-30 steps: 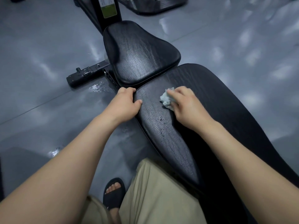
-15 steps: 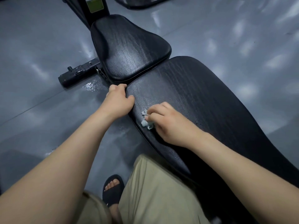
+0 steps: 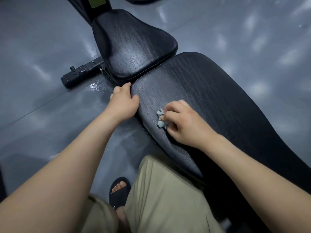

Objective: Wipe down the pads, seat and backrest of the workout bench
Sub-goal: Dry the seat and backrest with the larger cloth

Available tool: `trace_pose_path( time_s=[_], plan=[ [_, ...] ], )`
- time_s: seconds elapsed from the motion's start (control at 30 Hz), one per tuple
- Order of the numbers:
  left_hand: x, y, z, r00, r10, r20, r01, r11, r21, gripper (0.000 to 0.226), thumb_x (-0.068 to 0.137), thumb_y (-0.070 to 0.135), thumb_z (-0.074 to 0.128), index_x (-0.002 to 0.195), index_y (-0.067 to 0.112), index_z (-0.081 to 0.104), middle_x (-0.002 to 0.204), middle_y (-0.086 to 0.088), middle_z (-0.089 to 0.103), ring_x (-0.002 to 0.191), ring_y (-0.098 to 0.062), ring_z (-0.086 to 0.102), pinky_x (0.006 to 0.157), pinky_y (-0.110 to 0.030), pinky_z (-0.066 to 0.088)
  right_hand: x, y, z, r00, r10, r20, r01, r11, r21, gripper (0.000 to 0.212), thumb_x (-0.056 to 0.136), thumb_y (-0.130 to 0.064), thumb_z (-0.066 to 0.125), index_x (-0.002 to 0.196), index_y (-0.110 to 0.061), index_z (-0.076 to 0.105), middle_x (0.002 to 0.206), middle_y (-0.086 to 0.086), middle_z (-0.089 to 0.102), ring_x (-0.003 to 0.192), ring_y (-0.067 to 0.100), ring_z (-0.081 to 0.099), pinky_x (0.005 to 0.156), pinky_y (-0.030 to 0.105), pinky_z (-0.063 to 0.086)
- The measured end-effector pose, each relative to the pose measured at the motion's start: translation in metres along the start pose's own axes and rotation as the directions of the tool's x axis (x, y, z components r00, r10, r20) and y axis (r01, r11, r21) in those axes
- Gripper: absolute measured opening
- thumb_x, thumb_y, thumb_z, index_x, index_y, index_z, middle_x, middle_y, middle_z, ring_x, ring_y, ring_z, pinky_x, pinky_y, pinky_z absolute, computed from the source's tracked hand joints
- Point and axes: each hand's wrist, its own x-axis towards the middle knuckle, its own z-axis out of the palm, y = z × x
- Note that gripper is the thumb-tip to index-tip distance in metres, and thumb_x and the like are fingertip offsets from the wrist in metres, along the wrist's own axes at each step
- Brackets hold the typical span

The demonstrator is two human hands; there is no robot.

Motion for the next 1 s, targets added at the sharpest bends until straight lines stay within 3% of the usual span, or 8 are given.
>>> trace_pose_path(
  time_s=[0.13, 0.33, 0.47, 0.53, 0.7, 0.8, 0.9, 1.0],
  plan=[
    [0.001, 0.001, 0.003, 1.0, 0.002, -0.021, -0.002, 1.0, 0.02, 0.062, 0.1, 0.03, 0.045, 0.157, 0.018, 0.026, 0.155, -0.02, 0.029, 0.143, -0.038, 0.029, 0.12, -0.038, 0.022, -0.012, -0.023, 0.001, 0.957, -0.174, 0.233, 0.16, 0.984, 0.077, 0.016, 0.08, -0.008, 0.061, 0.09, -0.012, 0.073, 0.106, 0.004, 0.061, 0.091, 0.024, 0.052, 0.08, 0.029, 0.045],
    [0.0, 0.002, 0.002, 1.0, 0.002, -0.012, -0.002, 1.0, 0.024, 0.062, 0.1, 0.031, 0.044, 0.158, 0.018, 0.024, 0.156, -0.02, 0.028, 0.144, -0.038, 0.028, 0.12, -0.038, 0.021, -0.019, 0.004, -0.011, 0.998, 0.035, 0.056, -0.033, 0.999, -0.033, 0.017, 0.082, -0.012, 0.054, 0.089, -0.009, 0.069, 0.104, 0.007, 0.061, 0.088, 0.027, 0.054, 0.078, 0.041, 0.049],
    [0.0, 0.001, 0.003, 1.0, 0.006, -0.014, -0.006, 1.0, 0.028, 0.062, 0.1, 0.031, 0.044, 0.158, 0.017, 0.024, 0.155, -0.021, 0.028, 0.144, -0.039, 0.028, 0.119, -0.038, 0.021, -0.032, -0.015, -0.004, 0.97, -0.119, 0.213, 0.124, 0.992, -0.008, 0.023, 0.092, -0.011, 0.05, 0.104, -0.006, 0.069, 0.116, 0.011, 0.058, 0.098, 0.03, 0.053, 0.084, 0.04, 0.048],
    [-0.001, 0.001, 0.004, 1.0, 0.006, -0.009, -0.006, 1.0, 0.026, 0.062, 0.101, 0.031, 0.044, 0.158, 0.017, 0.024, 0.155, -0.02, 0.028, 0.144, -0.038, 0.027, 0.12, -0.038, 0.021, -0.028, -0.004, -0.009, 0.965, -0.144, 0.219, 0.15, 0.989, -0.012, 0.021, 0.094, -0.009, 0.056, 0.108, -0.007, 0.071, 0.115, 0.011, 0.06, 0.097, 0.03, 0.056, 0.085, 0.038, 0.049],
    [-0.002, -0.002, 0.004, 1.0, 0.021, -0.011, -0.02, 1.0, 0.018, 0.064, 0.102, 0.035, 0.045, 0.158, 0.017, 0.022, 0.157, -0.02, 0.027, 0.145, -0.038, 0.027, 0.121, -0.039, 0.021, 0.013, 0.025, -0.006, 1.0, 0.013, 0.005, -0.013, 0.996, -0.091, 0.029, 0.097, -0.018, 0.049, 0.108, -0.009, 0.075, 0.109, 0.009, 0.066, 0.09, 0.033, 0.058, 0.08, 0.044, 0.051],
    [-0.001, -0.003, 0.005, 0.999, 0.026, -0.025, -0.026, 0.999, 0.02, 0.064, 0.101, 0.034, 0.047, 0.158, 0.016, 0.023, 0.157, -0.02, 0.028, 0.145, -0.038, 0.028, 0.122, -0.039, 0.022, 0.027, 0.018, 0.004, 0.997, 0.069, -0.042, -0.072, 0.992, -0.101, 0.034, 0.093, -0.018, 0.045, 0.107, -0.009, 0.075, 0.108, 0.008, 0.067, 0.091, 0.035, 0.058, 0.082, 0.046, 0.052],
    [-0.003, 0.0, 0.007, 0.998, 0.033, -0.059, -0.03, 0.998, 0.046, 0.062, 0.101, 0.029, 0.045, 0.158, 0.013, 0.024, 0.154, -0.021, 0.028, 0.143, -0.04, 0.027, 0.12, -0.038, 0.02, 0.006, -0.007, 0.007, 0.999, -0.023, 0.045, 0.024, 0.999, -0.021, 0.03, 0.088, -0.009, 0.05, 0.106, -0.007, 0.074, 0.108, 0.01, 0.066, 0.091, 0.035, 0.059, 0.084, 0.044, 0.05],
    [-0.011, 0.006, 0.012, 0.981, 0.144, -0.13, -0.132, 0.987, 0.093, 0.057, 0.098, 0.019, 0.044, 0.154, 0.02, 0.032, 0.146, -0.015, 0.032, 0.135, -0.038, 0.028, 0.116, -0.043, 0.023, -0.035, -0.024, -0.002, 0.982, -0.086, 0.168, 0.078, 0.996, 0.053, 0.026, 0.085, -0.005, 0.056, 0.105, -0.007, 0.073, 0.111, 0.009, 0.064, 0.096, 0.031, 0.057, 0.085, 0.041, 0.048]
  ],
)
